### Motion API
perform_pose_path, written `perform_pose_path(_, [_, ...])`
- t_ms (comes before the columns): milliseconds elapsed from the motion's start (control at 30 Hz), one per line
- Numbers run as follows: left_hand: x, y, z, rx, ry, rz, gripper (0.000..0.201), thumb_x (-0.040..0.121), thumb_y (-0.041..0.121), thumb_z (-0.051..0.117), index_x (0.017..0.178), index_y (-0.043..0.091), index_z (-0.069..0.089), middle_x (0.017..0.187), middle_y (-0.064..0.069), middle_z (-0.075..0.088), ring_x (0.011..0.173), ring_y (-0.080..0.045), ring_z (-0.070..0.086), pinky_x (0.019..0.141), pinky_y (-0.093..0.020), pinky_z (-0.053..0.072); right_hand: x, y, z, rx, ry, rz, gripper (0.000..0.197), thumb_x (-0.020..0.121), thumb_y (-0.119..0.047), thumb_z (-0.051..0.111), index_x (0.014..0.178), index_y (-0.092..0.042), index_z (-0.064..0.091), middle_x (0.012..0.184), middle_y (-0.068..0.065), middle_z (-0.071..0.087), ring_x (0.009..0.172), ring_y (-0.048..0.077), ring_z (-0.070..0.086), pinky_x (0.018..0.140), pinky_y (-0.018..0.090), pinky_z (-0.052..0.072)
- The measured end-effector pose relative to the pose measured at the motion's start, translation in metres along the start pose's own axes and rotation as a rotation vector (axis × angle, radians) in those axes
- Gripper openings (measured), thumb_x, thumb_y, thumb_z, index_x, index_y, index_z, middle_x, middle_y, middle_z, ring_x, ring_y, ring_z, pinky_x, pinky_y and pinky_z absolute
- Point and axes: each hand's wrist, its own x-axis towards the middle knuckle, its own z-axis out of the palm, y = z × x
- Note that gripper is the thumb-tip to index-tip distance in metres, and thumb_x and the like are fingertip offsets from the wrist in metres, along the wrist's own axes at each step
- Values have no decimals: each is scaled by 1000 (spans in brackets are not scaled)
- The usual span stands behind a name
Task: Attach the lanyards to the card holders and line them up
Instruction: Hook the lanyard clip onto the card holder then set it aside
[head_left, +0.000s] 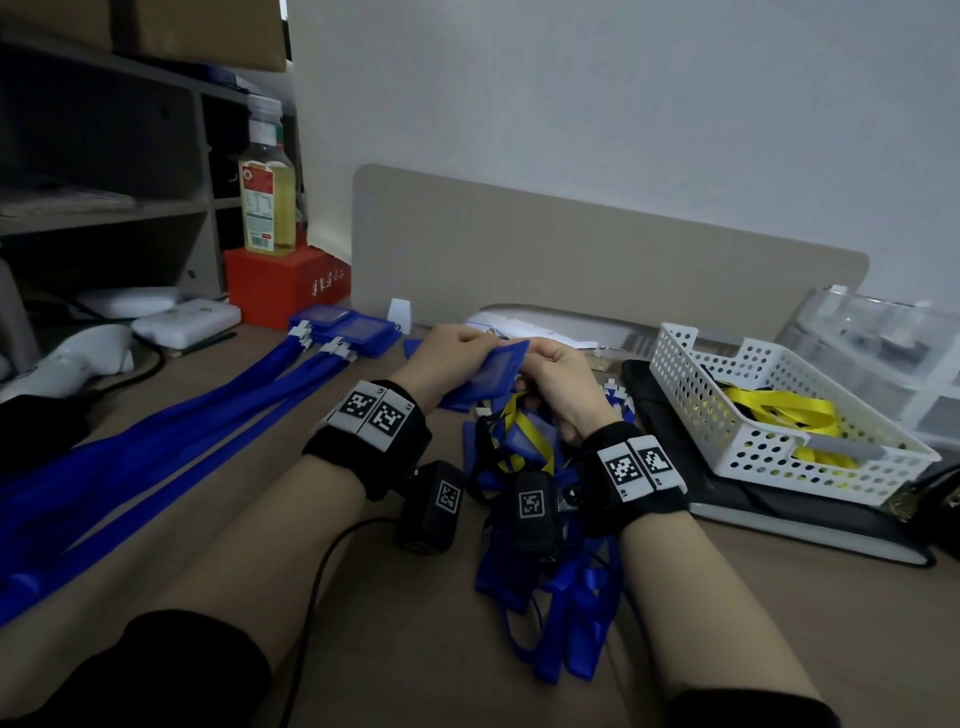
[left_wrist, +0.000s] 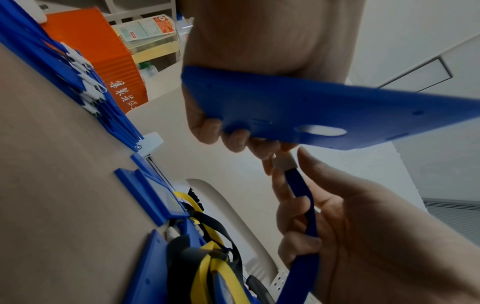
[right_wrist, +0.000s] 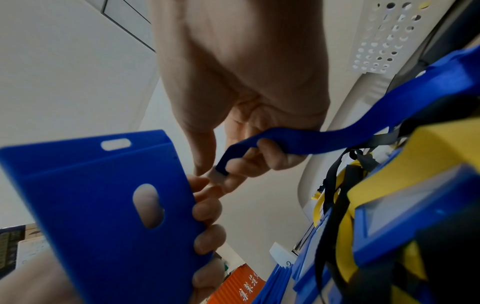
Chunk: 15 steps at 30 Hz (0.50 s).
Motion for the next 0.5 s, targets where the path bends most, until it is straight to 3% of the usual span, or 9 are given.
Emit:
perform_pose_path(100, [2, -1, 1, 106, -55, 33, 33, 93, 22, 51, 92, -8, 66, 82, -11, 56, 75, -16, 50, 69, -27, 36, -1, -1, -2, -10, 18, 26, 8, 90, -8, 58, 94, -9, 65, 58, -3, 60, 41, 5, 47, 37, 20, 29])
perform_pose_path(167, [1, -2, 0, 146, -76, 52, 27, 94, 22, 49, 87, 2, 67, 83, -9, 55, 76, -16, 49, 69, -27, 35, -2, -2, -1, 14, 22, 50, 8, 90, -10, 60, 97, -7, 63, 58, -2, 60, 39, 4, 48, 35, 18, 28])
perform_pose_path(233, [1, -2, 0, 165, -85, 75, 30, 95, 19, 47, 87, -4, 65, 83, -10, 55, 76, -16, 48, 70, -27, 34, -3, -5, 0, 61, 17, 68, 3, 91, -11, 60, 89, -9, 61, 52, -5, 59, 37, 2, 46, 33, 17, 25])
perform_pose_path(333, [0, -1, 0, 158, -82, 92, 33, 95, 17, 48, 91, -13, 62, 83, -12, 55, 77, -17, 48, 71, -28, 35, -4, -7, -1, 64, 29, 57, 15, 91, -11, 61, 77, -15, 59, 45, -8, 55, 35, 2, 43, 32, 15, 24])
perform_pose_path(500, [0, 1, 0, 67, -30, 28, 34, 91, 27, 59, 82, -4, 68, 76, -11, 57, 71, -17, 49, 67, -27, 38, -6, -8, -2, 127, 109, 7, 14, 87, 6, 59, 84, -7, 65, 47, -5, 58, 34, 4, 44, 33, 14, 34])
